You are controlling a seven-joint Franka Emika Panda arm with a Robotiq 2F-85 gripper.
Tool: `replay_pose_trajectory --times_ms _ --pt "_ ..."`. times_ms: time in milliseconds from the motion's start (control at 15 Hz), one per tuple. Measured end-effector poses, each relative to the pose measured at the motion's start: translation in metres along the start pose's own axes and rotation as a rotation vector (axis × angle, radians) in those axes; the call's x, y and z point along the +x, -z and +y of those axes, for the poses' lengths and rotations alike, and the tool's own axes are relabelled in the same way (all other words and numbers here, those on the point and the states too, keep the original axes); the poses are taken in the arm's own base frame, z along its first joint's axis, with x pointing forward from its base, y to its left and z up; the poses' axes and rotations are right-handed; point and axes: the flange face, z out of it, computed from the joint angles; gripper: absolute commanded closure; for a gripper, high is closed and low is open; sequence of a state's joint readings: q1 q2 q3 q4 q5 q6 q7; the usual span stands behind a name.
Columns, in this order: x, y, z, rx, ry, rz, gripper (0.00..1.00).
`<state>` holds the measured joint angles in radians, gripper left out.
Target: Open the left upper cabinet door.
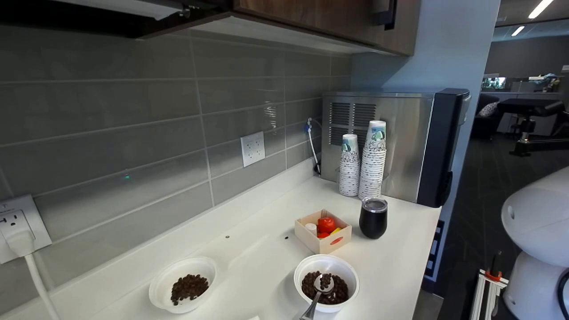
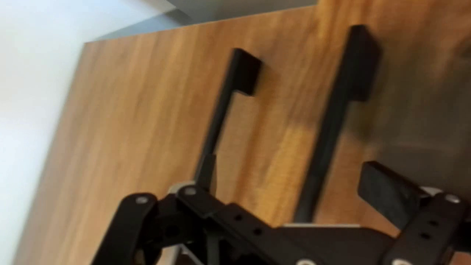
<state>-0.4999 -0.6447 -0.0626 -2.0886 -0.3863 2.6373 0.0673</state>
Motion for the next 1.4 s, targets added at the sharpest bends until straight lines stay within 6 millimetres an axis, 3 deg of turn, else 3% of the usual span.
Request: replay_pose_trajectory --times_ms 133,400,733,1000,1400 --pt "0.005 0.010 -0.024 0.054 0.026 -0.005 0.00" --pt "0.008 0.032 -0.043 0.169 0.044 -0.009 0.00" --pt "0.002 0.069 -0.082 0.383 0.103 -0.094 0.00" --pt "-0.024 0.083 -0.092 0.483 0.201 -0.268 0.00" --pt "-0.091 0.061 -0.104 0.548 0.358 -0.532 0.00"
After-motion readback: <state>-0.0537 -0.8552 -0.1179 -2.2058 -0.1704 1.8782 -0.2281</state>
